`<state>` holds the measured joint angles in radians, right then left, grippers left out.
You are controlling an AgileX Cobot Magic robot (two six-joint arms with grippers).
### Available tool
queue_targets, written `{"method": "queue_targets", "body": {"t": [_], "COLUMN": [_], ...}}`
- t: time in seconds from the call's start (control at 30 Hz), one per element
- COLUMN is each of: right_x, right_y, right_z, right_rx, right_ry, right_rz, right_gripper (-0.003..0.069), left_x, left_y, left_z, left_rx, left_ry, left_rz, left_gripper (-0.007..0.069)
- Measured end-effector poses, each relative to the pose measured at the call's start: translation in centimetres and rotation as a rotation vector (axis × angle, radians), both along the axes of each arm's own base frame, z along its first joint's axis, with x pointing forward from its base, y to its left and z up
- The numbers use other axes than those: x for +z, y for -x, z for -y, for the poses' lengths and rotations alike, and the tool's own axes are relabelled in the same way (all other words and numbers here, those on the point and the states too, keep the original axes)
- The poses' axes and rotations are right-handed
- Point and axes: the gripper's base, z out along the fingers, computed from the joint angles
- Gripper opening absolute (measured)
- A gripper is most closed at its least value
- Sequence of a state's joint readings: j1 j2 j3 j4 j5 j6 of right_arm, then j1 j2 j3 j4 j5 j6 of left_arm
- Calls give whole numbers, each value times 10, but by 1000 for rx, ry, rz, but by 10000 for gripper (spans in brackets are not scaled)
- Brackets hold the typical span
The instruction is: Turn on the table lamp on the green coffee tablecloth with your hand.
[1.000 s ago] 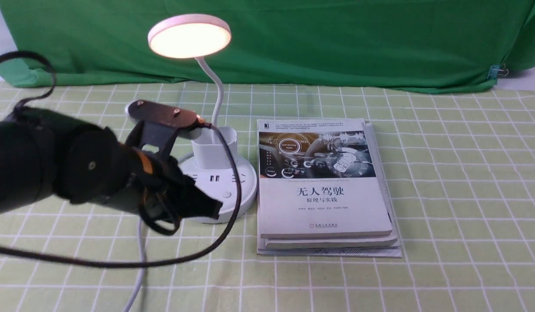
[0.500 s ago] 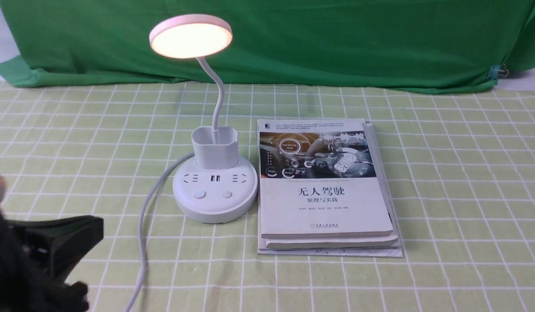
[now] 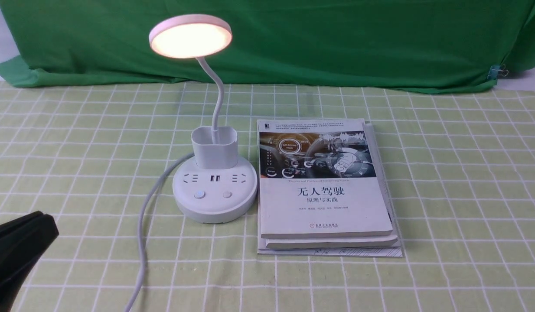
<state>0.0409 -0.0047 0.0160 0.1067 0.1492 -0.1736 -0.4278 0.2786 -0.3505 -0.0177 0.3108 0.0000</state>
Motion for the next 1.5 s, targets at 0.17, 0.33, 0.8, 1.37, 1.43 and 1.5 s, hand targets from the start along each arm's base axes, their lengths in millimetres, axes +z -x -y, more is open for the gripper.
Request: {"method": "queue_targets", "body": {"t": [0.17, 0.33, 0.8, 1.37, 1.43, 1.5], "right_x": [0, 0, 0, 0, 0, 0], "right_y": [0, 0, 0, 0, 0, 0], "right_z": [0, 0, 0, 0, 0, 0], "right_rx": [0, 0, 0, 0, 0, 0], "right_ry": [0, 0, 0, 0, 0, 0], "right_rz": [0, 0, 1, 1, 1, 1], "right_gripper": [245, 245, 245, 245, 245, 245], "left_x": [0, 0, -42, -96, -96, -96], "left_y": [0, 0, 2, 11, 11, 11], "left_z": [0, 0, -22, -31, -31, -31], "left_rx": [0, 0, 265, 400, 400, 400], "left_ry": [-2, -9, -165, -163, -162, -162], "left_rz": [1, 6, 47, 35, 35, 35], "left_gripper": [19, 19, 19, 19, 19, 19]}}
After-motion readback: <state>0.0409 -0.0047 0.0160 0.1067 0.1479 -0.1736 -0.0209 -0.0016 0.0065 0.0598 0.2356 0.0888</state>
